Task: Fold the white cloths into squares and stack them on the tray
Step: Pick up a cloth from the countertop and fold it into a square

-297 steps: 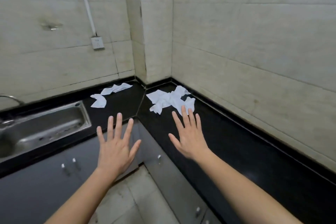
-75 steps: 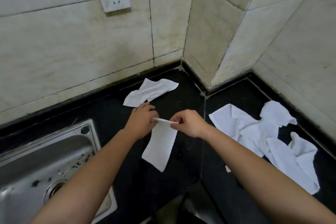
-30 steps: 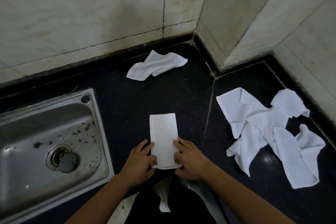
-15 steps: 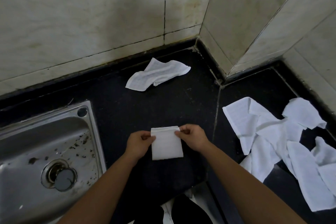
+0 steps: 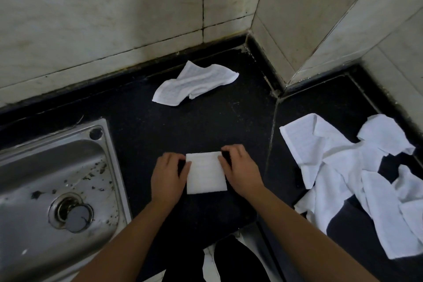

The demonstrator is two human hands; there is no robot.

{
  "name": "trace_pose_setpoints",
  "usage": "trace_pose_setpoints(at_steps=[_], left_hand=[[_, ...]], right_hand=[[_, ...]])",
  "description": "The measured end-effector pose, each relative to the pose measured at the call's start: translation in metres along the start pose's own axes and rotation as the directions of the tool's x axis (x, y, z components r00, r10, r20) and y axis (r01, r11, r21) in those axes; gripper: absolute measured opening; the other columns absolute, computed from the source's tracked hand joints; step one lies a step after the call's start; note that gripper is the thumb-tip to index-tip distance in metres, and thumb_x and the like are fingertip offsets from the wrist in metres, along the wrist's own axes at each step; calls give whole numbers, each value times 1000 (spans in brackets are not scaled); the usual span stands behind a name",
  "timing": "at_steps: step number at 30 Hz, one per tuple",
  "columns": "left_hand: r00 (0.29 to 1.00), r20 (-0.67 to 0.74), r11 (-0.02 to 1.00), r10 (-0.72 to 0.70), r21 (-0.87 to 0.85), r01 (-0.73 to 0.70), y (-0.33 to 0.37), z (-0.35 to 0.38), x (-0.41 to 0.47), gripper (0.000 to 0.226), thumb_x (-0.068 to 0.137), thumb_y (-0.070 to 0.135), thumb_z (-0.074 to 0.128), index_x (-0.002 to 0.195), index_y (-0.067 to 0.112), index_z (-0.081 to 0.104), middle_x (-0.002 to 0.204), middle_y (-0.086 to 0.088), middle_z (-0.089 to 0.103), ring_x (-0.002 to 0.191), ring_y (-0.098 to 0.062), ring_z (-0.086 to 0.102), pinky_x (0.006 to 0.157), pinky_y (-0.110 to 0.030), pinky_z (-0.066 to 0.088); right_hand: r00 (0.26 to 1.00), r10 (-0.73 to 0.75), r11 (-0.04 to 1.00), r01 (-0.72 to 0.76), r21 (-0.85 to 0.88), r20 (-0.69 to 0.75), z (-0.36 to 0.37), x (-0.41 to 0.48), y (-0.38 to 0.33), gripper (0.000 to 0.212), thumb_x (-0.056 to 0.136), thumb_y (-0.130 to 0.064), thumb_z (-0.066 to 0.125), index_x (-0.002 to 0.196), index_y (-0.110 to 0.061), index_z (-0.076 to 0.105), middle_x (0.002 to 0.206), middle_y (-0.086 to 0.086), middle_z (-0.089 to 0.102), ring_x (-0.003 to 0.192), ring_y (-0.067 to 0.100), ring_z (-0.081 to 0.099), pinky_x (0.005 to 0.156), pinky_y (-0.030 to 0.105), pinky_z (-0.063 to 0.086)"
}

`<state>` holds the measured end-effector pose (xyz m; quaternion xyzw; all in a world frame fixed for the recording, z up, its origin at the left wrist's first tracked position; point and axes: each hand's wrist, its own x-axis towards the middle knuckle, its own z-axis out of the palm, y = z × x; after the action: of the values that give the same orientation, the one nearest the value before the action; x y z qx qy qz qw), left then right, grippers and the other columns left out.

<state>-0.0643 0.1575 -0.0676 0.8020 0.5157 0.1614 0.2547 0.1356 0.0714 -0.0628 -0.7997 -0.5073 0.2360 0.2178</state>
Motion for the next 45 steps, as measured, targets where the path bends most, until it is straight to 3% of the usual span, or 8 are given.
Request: trace_pose_setpoints(at_steps=[4,9,17,21,25,31,39,45], left_hand=[[853,339,828,396,269,-491,-22,-2,-7,60,99,48,39,145,10,44,157,-8,35,145,-22,32,111,-42,37],[727,657,801,199,318,-507,-26,-11,8,85,95,68,15,154,15,-16,158,-1,-28,147,-13,-22,123,-38,-1],[716,678,794,165,340,-504,-24,-11,13,92,86,74,8,155,17,-17,158,1,-30,148,-13,-21,122,-40,2],[763,630,863,147,295,-411,-16,-16,13,94,90,71,40,158,19,2,166,1,-6,152,-16,-2,122,-39,7],[872,476,941,119,226,-251,-8,-18,2,88,88,74,36,154,18,26,159,-1,29,143,-21,28,115,-40,26],[957,283,962,-59,271,-21,6,-21,-28,57,99,52,42,142,15,44,119,-5,66,111,-24,56,92,-39,45],[863,428,962,-269,170,216,7,-26,-44,52,98,44,50,140,15,40,95,2,66,81,-15,63,68,-32,52],[855,511,965,-83,257,-60,16,-35,-14,90,89,46,63,157,23,9,159,-10,20,146,-28,20,116,-48,29]], right_hand=[[859,-467,760,511,-402,210,13,-22,22,68,100,-58,34,152,-14,34,160,11,30,143,29,37,113,47,37],[871,-307,727,475,-496,384,21,-17,30,96,92,-75,22,158,-6,12,167,13,6,153,33,8,121,53,20],[850,-200,803,427,-415,488,13,-12,21,101,90,-76,33,158,-15,-9,165,4,-21,151,24,-19,124,51,2],[911,-158,944,253,-213,381,-5,-20,8,104,85,-68,57,159,-22,2,166,1,-15,152,22,0,124,43,13],[972,125,991,-131,17,199,-11,-34,6,76,91,-49,62,153,-23,28,147,3,41,123,15,51,101,33,48],[929,281,957,-291,8,241,-7,-40,-2,49,91,-43,64,133,-19,58,129,5,51,101,16,62,88,29,52],[893,351,907,-399,134,283,-4,-33,-13,14,89,-31,70,101,-23,66,103,-4,66,91,11,62,80,27,54],[912,196,926,-293,237,361,-22,-37,-25,8,88,-30,73,94,-30,67,96,-12,68,90,3,64,79,20,53]])
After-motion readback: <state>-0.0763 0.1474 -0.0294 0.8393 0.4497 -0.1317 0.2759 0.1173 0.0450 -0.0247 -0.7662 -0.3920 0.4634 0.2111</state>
